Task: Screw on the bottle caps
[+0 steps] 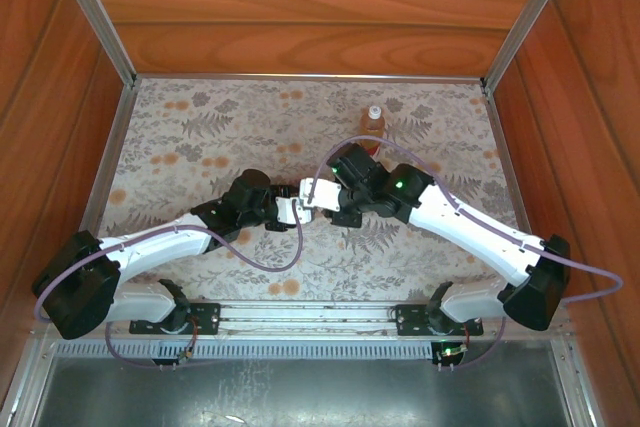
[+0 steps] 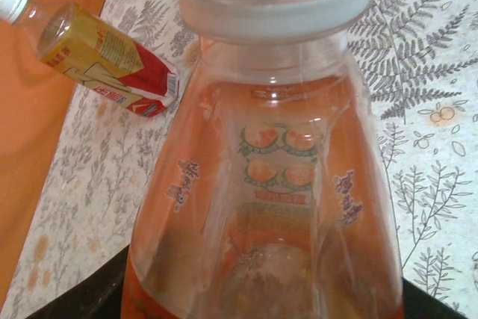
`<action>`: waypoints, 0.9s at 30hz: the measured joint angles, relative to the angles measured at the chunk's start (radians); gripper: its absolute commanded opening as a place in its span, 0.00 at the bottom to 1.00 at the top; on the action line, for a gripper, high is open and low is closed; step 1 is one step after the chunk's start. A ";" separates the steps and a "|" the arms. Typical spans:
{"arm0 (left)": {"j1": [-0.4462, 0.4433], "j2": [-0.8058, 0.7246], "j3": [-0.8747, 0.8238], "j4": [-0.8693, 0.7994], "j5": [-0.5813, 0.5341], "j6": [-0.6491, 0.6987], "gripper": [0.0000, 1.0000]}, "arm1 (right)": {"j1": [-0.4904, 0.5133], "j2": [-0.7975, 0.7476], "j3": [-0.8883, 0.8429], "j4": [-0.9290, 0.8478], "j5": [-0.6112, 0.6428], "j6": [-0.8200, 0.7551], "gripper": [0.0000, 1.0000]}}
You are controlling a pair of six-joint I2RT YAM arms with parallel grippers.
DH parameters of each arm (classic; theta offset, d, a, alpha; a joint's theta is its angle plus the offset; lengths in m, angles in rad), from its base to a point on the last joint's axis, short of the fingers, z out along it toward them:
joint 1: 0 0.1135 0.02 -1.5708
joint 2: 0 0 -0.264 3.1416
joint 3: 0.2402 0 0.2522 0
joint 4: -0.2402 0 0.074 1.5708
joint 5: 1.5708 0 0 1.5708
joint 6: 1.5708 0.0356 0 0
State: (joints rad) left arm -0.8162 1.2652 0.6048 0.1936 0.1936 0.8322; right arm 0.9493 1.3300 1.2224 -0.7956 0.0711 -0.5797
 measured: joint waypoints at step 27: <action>0.000 -0.005 0.000 -0.006 -0.010 -0.121 0.58 | -0.021 -0.117 -0.069 0.226 0.028 0.700 0.78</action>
State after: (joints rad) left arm -0.8165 1.2606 0.6052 0.1879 0.1833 0.7113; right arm 0.9287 1.2125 1.1534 -0.5694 0.0994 0.1200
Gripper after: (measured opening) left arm 0.577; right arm 0.757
